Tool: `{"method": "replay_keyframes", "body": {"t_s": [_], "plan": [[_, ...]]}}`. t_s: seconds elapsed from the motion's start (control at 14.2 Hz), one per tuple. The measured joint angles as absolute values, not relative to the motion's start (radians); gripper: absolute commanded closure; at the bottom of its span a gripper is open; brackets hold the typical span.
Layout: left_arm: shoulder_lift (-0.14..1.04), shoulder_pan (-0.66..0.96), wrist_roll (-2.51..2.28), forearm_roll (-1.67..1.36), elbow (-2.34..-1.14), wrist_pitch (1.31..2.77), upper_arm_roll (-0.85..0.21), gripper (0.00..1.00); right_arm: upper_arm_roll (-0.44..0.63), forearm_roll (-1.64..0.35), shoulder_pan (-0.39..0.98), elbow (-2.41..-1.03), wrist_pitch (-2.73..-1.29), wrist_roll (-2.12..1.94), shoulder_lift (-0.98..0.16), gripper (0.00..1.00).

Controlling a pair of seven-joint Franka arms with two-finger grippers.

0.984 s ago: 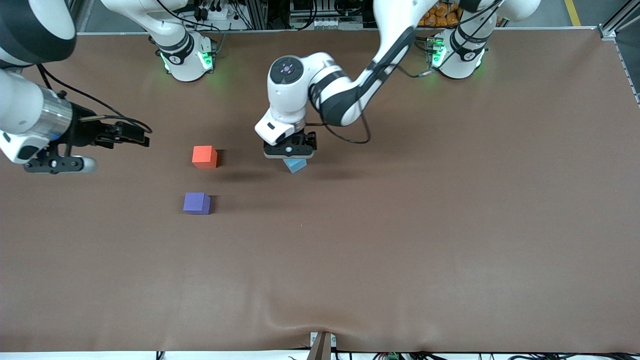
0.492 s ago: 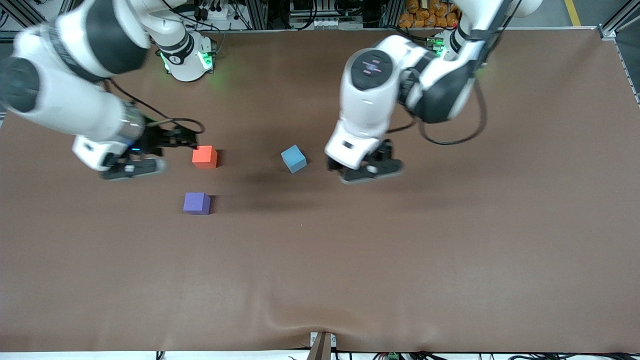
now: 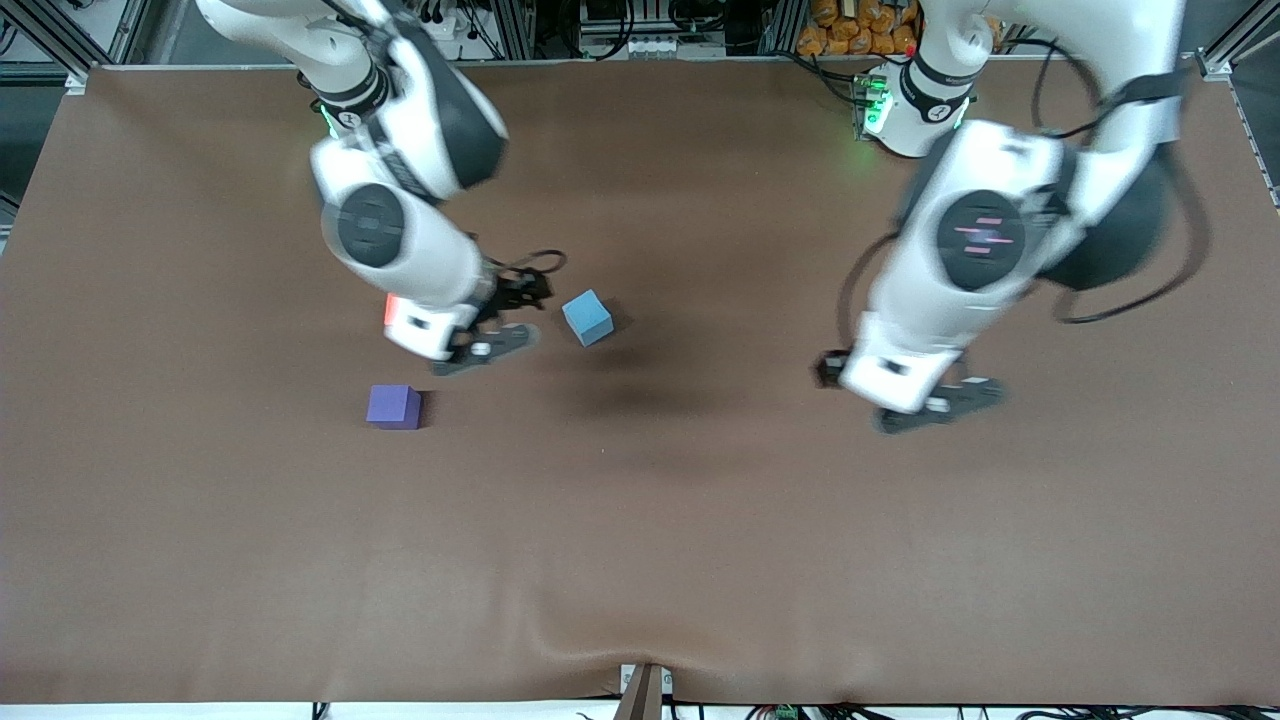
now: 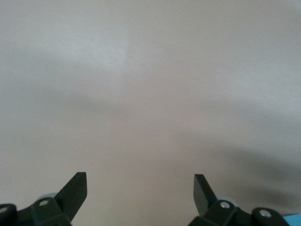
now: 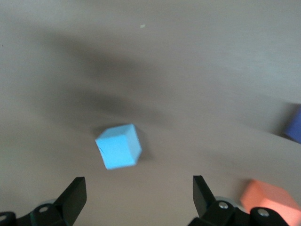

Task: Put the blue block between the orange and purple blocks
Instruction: 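Grasp the light-blue cube with the right gripper while the left gripper withdraws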

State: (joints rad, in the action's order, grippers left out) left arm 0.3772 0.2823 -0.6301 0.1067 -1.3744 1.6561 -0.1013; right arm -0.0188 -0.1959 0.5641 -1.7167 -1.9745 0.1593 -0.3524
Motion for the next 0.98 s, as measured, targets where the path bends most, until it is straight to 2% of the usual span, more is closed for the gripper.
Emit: {"method": "replay_keyframes", "body": {"t_s": [0.14,0.35,0.56,0.98], "plan": [[0.306,0.219,-0.557,0.106,-1.429,1.636,-0.103,0.0,-0.019,-0.196,0.64,-1.738,-2.067,0.226,-0.403,0.0],[0.177,0.18,-0.502,0.104,-1.572,1.625,-0.106,0.0,-0.017,-0.17,0.738,-1.806,-2.18,0.273,-0.44,0.0],[0.062,0.127,-0.403,0.092,-1.701,1.625,-0.108,0.0,-0.015,-0.055,0.76,-1.857,-2.218,0.287,-0.442,0.0],[-0.035,0.093,-0.214,0.048,-1.739,1.629,-0.055,0.0,-0.007,-0.035,0.76,-1.912,-2.356,0.286,-0.478,0.0]]}}
